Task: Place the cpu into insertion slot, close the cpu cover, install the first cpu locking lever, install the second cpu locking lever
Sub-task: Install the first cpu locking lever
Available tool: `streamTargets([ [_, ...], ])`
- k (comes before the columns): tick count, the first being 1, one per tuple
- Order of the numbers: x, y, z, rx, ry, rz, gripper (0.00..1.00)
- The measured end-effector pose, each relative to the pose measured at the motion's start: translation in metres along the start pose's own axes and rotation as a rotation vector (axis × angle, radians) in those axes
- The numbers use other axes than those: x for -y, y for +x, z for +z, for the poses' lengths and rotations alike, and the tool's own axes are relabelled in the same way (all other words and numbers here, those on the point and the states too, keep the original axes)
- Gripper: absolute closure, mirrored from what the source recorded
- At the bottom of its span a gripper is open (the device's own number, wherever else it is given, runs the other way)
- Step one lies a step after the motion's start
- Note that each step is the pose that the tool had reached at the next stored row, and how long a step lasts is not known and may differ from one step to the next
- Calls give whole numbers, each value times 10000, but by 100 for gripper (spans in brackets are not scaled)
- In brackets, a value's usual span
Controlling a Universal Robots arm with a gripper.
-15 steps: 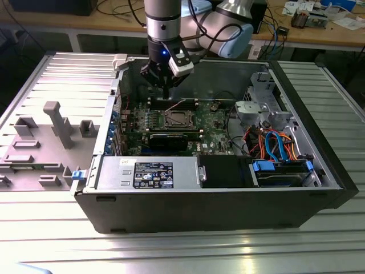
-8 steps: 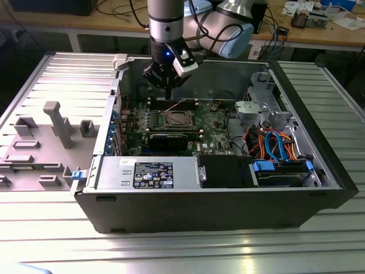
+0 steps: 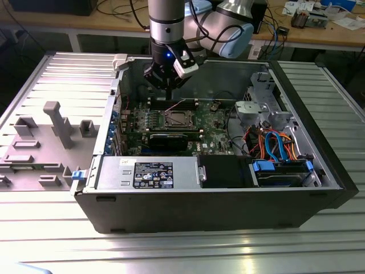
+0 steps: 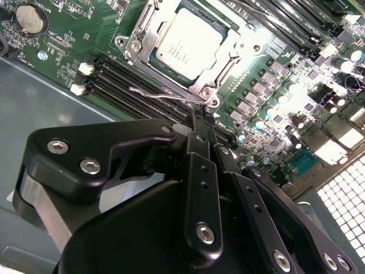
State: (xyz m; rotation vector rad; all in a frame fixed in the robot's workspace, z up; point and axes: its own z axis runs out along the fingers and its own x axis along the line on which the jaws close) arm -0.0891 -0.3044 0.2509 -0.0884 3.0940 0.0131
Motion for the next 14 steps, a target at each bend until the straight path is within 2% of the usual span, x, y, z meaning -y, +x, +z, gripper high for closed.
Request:
streamTargets([
  [8,0,0,2,1,-2,0,89],
  [9,0,1,6,4,-22,2,89],
  [10,1,0,9,9,-127,5,89],
  [11,1,0,11,12,-199,9,89],
  [12,1,1,19,15,-222,11,89],
  [14,2,-1,55,13,-223,9,89],
])
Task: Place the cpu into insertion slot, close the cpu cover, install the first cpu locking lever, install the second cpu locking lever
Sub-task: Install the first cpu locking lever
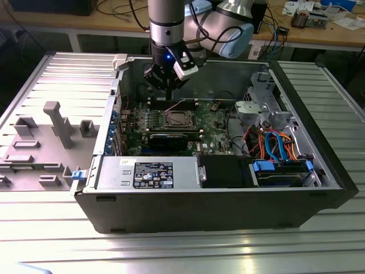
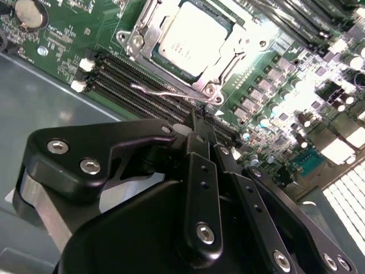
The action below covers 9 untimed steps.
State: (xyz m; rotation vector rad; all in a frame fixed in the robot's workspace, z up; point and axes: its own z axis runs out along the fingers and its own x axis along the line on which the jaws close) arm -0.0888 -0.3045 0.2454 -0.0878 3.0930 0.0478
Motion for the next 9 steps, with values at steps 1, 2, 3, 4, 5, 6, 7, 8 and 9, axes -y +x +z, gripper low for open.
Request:
streamTargets([
  [1,1,-3,13,0,-1,-3,89],
  [2,2,-15,40,-1,0,-6,89],
  [3,5,-52,68,-1,-2,-6,89],
  [4,13,-130,178,-1,-17,-6,89],
  [5,17,-185,217,-2,-17,-6,89],
  [6,19,-223,234,-1,-17,-6,89],
  [7,20,-229,237,-1,-17,-6,89],
  [8,20,-233,239,-1,-18,-6,89],
  [9,20,-237,240,-1,-17,-6,89],
])
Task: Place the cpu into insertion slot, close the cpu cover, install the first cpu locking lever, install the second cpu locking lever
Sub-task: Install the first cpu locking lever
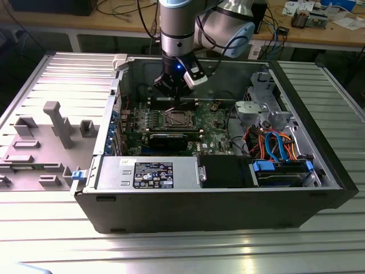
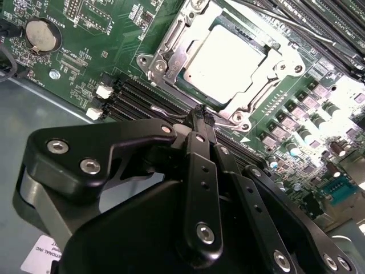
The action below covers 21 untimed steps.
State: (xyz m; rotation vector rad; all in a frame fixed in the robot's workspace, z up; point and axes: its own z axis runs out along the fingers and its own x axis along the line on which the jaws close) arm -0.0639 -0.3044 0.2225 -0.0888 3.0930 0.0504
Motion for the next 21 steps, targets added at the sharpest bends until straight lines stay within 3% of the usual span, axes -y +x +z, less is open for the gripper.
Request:
streamTargets([
  [21,6,-77,35,0,0,0,89],
])
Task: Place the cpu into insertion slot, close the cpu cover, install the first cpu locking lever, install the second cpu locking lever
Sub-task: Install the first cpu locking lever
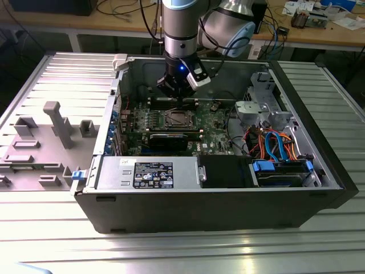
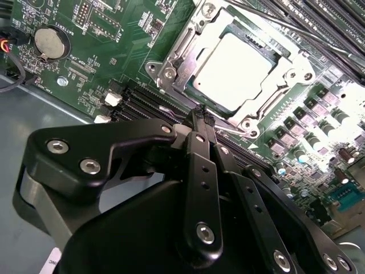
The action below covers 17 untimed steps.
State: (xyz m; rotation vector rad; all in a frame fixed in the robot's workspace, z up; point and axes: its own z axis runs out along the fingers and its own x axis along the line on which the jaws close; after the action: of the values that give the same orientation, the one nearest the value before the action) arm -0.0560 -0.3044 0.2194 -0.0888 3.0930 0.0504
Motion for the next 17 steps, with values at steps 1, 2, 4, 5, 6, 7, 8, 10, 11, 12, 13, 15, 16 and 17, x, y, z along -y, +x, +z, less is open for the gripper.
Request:
streamTargets([
  [1,0,-3,2,0,-1,0,89],
  [2,0,-7,3,0,0,0,89],
  [4,1,-15,7,0,0,0,89],
  [5,1,-18,8,0,0,0,89],
  [6,2,-21,10,0,0,0,89],
  [7,2,-26,11,0,0,0,89],
  [8,2,-29,13,0,0,0,89],
  [10,3,-37,16,0,0,0,89],
  [11,3,-41,18,0,0,-1,89],
  [12,3,-44,20,0,0,0,89],
  [13,3,-47,21,0,0,0,89],
  [15,4,-54,24,0,0,0,89],
  [16,4,-57,25,0,0,0,89],
  [17,5,-61,27,1,0,0,89],
])
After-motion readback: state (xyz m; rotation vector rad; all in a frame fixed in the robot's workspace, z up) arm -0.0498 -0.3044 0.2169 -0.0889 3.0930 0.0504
